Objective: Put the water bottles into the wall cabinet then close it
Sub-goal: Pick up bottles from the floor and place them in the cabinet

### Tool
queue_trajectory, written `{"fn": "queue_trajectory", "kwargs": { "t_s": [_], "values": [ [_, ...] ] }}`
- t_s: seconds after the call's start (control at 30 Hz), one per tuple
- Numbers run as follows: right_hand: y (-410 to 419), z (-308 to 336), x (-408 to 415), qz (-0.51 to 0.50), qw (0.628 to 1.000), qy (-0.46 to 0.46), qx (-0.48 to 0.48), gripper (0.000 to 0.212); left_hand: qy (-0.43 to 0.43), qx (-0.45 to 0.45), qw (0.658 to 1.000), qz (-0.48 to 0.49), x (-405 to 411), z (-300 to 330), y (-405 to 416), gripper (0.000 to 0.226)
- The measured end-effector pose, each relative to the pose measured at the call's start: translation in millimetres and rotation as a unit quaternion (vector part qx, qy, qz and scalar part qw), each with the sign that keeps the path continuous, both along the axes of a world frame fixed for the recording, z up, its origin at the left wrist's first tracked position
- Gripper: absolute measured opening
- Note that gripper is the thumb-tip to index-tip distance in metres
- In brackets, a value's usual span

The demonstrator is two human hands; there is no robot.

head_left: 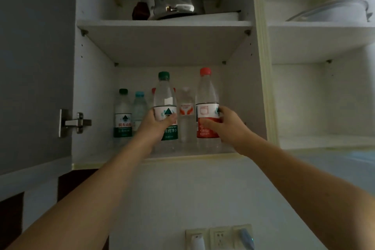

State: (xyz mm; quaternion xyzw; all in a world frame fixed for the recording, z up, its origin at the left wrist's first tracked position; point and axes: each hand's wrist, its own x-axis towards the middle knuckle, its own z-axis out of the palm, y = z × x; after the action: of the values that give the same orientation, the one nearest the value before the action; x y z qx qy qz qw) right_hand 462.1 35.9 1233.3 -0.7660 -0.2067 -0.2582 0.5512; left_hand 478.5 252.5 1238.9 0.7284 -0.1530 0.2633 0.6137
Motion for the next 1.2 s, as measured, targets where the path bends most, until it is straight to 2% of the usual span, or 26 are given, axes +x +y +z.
{"fn": "queue_trajectory", "kwargs": {
  "t_s": [0.13,0.3,0.43,0.53,0.63,0.7,0.8,0.97,1.1,1.2],
  "values": [
    [1,1,9,-0.011,1.0,0.008,-0.027,0.029,0.007,0.0,1.0,-0.01,13,1,-2,0.051],
    [4,3,10,-0.033,0.999,0.006,-0.036,0.028,-0.003,0.027,0.999,0.036,13,1,-6,0.056],
    [3,-1,-4,-0.086,0.991,0.017,-0.104,0.043,0.014,0.12,0.988,0.092,-3,-1,-2,0.046],
    [-8,-13,-31,-0.168,0.978,-0.039,-0.122,0.053,-0.008,0.131,0.975,0.177,-29,-1,-5,0.048],
    [-29,-35,-68,-0.24,0.953,-0.109,-0.15,0.034,-0.075,0.099,0.962,0.244,-64,-10,-18,0.046],
    [-46,-56,-96,-0.239,0.95,-0.129,-0.157,0.024,-0.106,0.085,0.966,0.22,-90,-27,-35,0.036],
    [-72,-101,-138,-0.216,0.961,-0.107,-0.137,0.019,-0.113,0.093,0.979,0.14,-135,-68,-69,0.023],
    [-115,-199,-204,-0.154,0.977,-0.038,-0.145,0.007,-0.035,0.119,0.991,0.051,-210,-170,-130,0.012],
    [-152,-281,-264,-0.148,0.969,0.013,-0.198,0.038,0.033,0.156,0.987,-0.004,-268,-262,-169,0.025],
    [-176,-336,-313,-0.129,0.972,0.078,-0.182,0.052,0.085,0.158,0.982,-0.053,-311,-327,-191,0.035]
  ]
}}
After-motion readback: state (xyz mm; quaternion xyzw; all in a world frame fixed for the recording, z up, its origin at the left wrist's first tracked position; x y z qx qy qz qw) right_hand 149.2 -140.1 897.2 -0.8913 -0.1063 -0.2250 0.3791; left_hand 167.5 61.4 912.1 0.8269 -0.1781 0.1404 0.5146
